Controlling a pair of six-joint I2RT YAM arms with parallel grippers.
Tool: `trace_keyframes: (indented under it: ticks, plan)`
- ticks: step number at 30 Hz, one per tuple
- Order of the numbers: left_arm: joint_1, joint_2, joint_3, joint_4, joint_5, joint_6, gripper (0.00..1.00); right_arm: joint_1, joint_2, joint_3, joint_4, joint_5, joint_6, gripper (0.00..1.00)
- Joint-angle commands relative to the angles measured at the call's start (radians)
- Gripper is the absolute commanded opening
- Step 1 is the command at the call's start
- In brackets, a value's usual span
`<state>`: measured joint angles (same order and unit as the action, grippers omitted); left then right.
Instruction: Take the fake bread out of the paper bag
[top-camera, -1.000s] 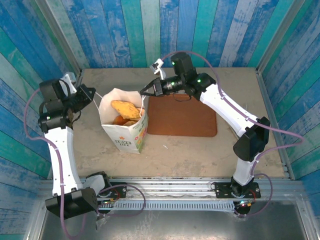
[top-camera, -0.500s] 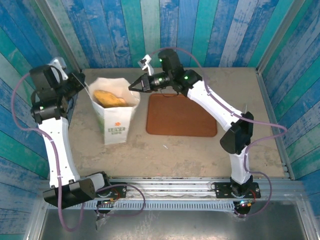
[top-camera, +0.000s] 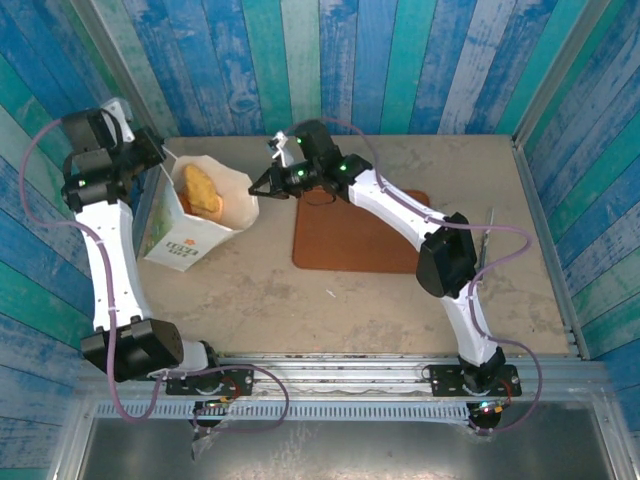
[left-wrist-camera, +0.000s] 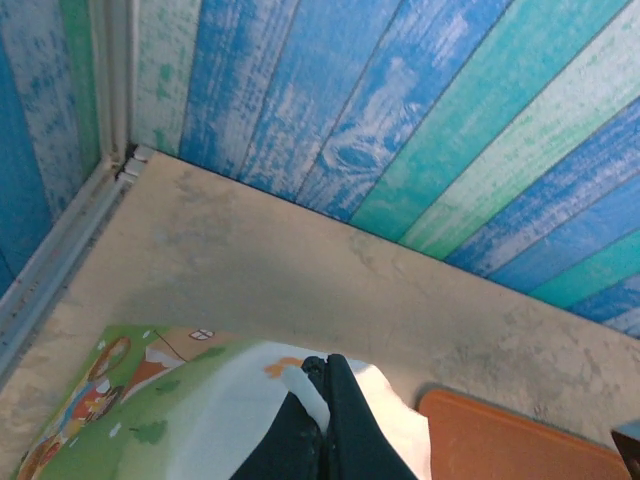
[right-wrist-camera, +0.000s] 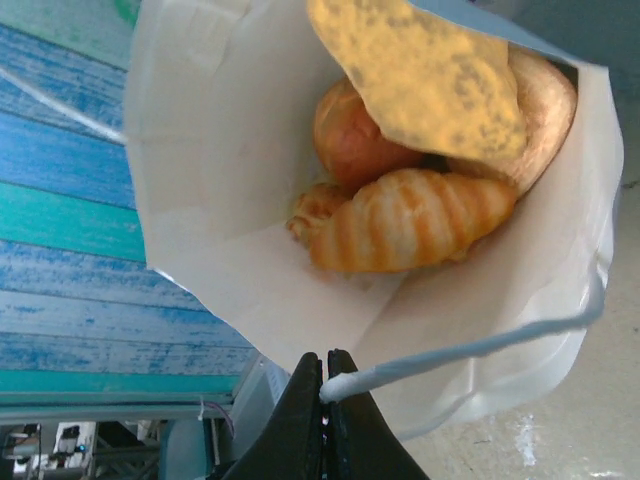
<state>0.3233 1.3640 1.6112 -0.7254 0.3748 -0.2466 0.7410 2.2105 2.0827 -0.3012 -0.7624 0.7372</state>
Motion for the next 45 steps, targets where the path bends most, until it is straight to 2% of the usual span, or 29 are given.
trace_keyframes:
  ticks: [1, 6, 13, 19, 25, 33, 34, 45]
  plan:
    - [0.003, 0.015, -0.057, 0.087, 0.136, 0.012, 0.0, -0.035, -0.016, -0.073, 0.036, -0.012, 0.014, 0.05]
    - [0.0, 0.033, -0.124, 0.214, 0.344, -0.069, 0.0, -0.07, -0.071, -0.21, 0.067, -0.012, 0.002, 0.05]
    - [-0.019, 0.053, -0.249, 0.362, 0.444, -0.172, 0.0, -0.1, -0.078, -0.344, 0.099, -0.009, 0.004, 0.06]
    - [-0.098, 0.101, -0.274, 0.36, 0.45, -0.149, 0.0, -0.108, -0.055, -0.397, 0.117, -0.006, 0.01, 0.06]
    - [-0.155, 0.113, -0.351, 0.472, 0.426, -0.227, 0.01, -0.127, -0.021, -0.422, 0.138, 0.0, 0.007, 0.06]
    - [-0.208, 0.148, -0.385, 0.497, 0.428, -0.253, 0.05, -0.134, -0.003, -0.465, 0.141, 0.012, 0.007, 0.06]
    - [-0.215, 0.149, -0.39, 0.496, 0.43, -0.255, 0.05, -0.165, -0.003, -0.474, 0.138, 0.009, 0.003, 0.06]
    - [-0.274, 0.143, -0.428, 0.508, 0.425, -0.277, 0.04, -0.181, -0.053, -0.593, 0.147, 0.035, -0.035, 0.03]
